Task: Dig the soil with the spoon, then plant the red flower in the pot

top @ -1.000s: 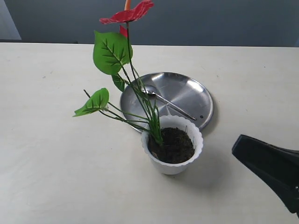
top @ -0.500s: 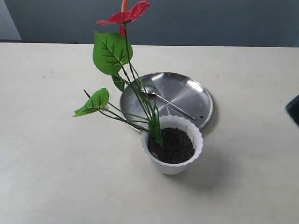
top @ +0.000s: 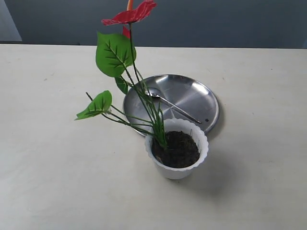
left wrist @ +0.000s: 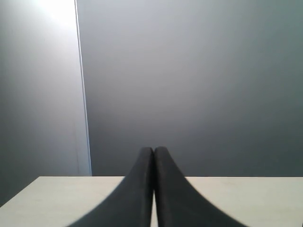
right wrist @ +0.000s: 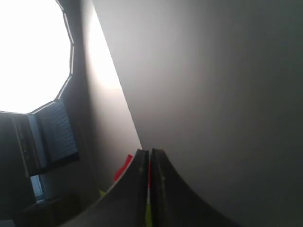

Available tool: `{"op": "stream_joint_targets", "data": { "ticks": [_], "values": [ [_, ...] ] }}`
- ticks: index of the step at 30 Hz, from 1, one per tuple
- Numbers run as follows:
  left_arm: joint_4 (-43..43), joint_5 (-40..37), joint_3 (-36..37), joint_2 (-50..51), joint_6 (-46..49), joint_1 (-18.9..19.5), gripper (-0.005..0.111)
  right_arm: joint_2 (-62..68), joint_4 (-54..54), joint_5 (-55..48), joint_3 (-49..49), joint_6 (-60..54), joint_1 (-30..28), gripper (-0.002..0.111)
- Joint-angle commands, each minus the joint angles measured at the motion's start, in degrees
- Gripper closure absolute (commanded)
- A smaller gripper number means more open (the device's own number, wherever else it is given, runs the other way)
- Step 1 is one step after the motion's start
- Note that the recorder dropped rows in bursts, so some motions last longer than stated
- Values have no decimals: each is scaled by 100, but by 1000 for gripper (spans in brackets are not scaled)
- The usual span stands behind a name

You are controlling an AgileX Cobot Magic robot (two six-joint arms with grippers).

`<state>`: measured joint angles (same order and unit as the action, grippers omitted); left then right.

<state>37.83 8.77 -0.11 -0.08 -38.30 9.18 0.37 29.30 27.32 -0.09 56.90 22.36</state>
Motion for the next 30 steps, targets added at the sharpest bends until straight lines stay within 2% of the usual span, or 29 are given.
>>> {"op": "stream_joint_targets", "data": {
  "ticks": [1, 5, 7, 10, 12, 17, 21, 27, 30],
  "values": [
    [-6, 12, 11, 8, -13, -12, 106, -37, 40, -632, 9, 21, -38, 106],
    [-6, 12, 11, 8, -13, -12, 106, -37, 5, -1113, 9, 21, -38, 106],
    [-6, 12, 11, 8, -13, -12, 106, -37, -468, -1427, 9, -349, -38, 106],
    [-6, 12, 11, 8, -13, -12, 106, -37, -2707, -2045, 9, -2272, -38, 106],
    [-6, 12, 11, 8, -13, -12, 106, -37, -3293, -2242, 9, -3410, -38, 106],
    [-6, 12, 11, 8, -13, -12, 106, -37, -2711, -2270, 9, -3754, -108, 106],
    [-6, -1, 11, 8, -13, -12, 106, -37, -2711, -2270, 9, -4048, -557, 106],
    [-6, 27, 11, 8, -13, -12, 106, -37, -3623, -2250, 9, -4323, -1269, 106],
    [-6, 27, 11, 8, -13, -12, 106, -37, -3485, -2195, 9, -4323, -1482, 106]
  ]
}}
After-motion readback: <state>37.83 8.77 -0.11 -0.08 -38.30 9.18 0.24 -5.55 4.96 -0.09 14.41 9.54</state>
